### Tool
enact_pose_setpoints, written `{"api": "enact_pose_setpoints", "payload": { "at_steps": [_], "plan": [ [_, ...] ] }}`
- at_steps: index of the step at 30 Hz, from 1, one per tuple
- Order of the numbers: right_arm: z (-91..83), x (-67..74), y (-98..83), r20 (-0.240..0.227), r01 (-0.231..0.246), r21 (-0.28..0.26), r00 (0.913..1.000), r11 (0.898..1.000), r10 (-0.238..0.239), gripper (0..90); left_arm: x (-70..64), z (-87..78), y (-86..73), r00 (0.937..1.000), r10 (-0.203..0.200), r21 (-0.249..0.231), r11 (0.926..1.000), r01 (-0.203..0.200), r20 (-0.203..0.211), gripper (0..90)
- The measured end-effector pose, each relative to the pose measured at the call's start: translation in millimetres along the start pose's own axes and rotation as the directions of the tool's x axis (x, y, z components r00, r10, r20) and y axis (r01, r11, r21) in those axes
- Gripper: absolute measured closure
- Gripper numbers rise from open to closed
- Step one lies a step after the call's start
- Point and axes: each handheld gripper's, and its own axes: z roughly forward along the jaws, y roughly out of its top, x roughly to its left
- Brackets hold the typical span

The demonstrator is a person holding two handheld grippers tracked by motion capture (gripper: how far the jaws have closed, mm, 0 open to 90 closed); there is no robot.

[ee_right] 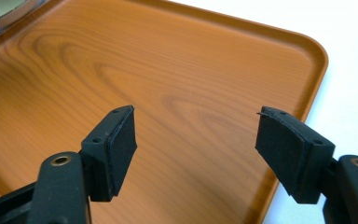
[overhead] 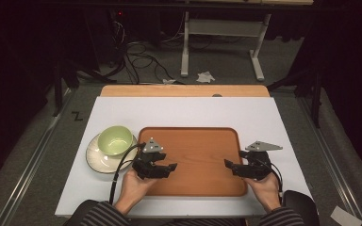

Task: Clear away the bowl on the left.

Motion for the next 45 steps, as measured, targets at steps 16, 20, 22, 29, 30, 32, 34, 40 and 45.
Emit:
{"api": "enact_pose_setpoints", "payload": {
  "at_steps": [16, 20, 22, 29, 30, 32, 34, 40, 45],
  "plan": [
    [3.0, 2.6, -0.3, -0.007, 0.035, 0.033, 0.9994, 0.999, -0.035, 33.3, 5.9, -6.7, 1.4, 0.9994, -0.022, 0.003, 0.9998, 0.022, -0.026, 38.5],
    [2.3, 2.2, -0.1, -0.011, 0.032, 0.030, 0.9995, 0.999, -0.031, 33.4, 6.1, -8.7, 2.8, 0.9994, -0.010, 0.006, 0.9999, 0.010, -0.033, 37.7],
    [1.9, 2.3, -0.2, -0.010, 0.031, 0.030, 0.9995, 0.999, -0.031, 33.4, 6.4, -10.6, 4.0, 0.9989, 0.002, 0.005, 1.0000, -0.001, -0.046, 37.1],
    [2.7, 2.7, -0.3, -0.011, 0.034, 0.037, 0.9994, 0.999, -0.034, 33.7, 11.5, -17.4, 7.1, 0.9977, -0.006, -0.009, 0.9999, 0.006, -0.067, 36.8],
    [2.7, 3.1, -0.3, -0.012, 0.032, 0.040, 0.9994, 0.999, -0.032, 33.7, 12.3, -18.1, 7.4, 0.9973, -0.002, -0.008, 1.0000, 0.001, -0.073, 36.7],
    [2.9, 3.1, -0.4, -0.011, 0.036, 0.040, 0.9993, 0.999, -0.035, 33.8, 13.6, -19.7, 7.8, 0.9964, -0.001, -0.012, 0.9999, 0.000, -0.084, 36.7],
    [2.9, 3.2, -0.4, -0.011, 0.036, 0.041, 0.9993, 0.998, -0.036, 33.9, 15.1, -21.2, 8.1, 0.9961, -0.005, -0.014, 0.9999, 0.004, -0.088, 36.7],
    [3.4, 3.2, -0.4, -0.012, 0.040, 0.040, 0.9991, 0.998, -0.040, 34.0, 20.9, -26.5, 9.1, 0.9935, -0.019, -0.021, 0.9996, 0.017, -0.112, 36.6],
    [3.9, 3.2, -0.6, -0.014, 0.045, 0.041, 0.9989, 0.998, -0.044, 34.1, 26.1, -33.9, 10.5, 0.9893, -0.027, -0.033, 0.9992, 0.023, -0.144, 36.8]
  ]
}}
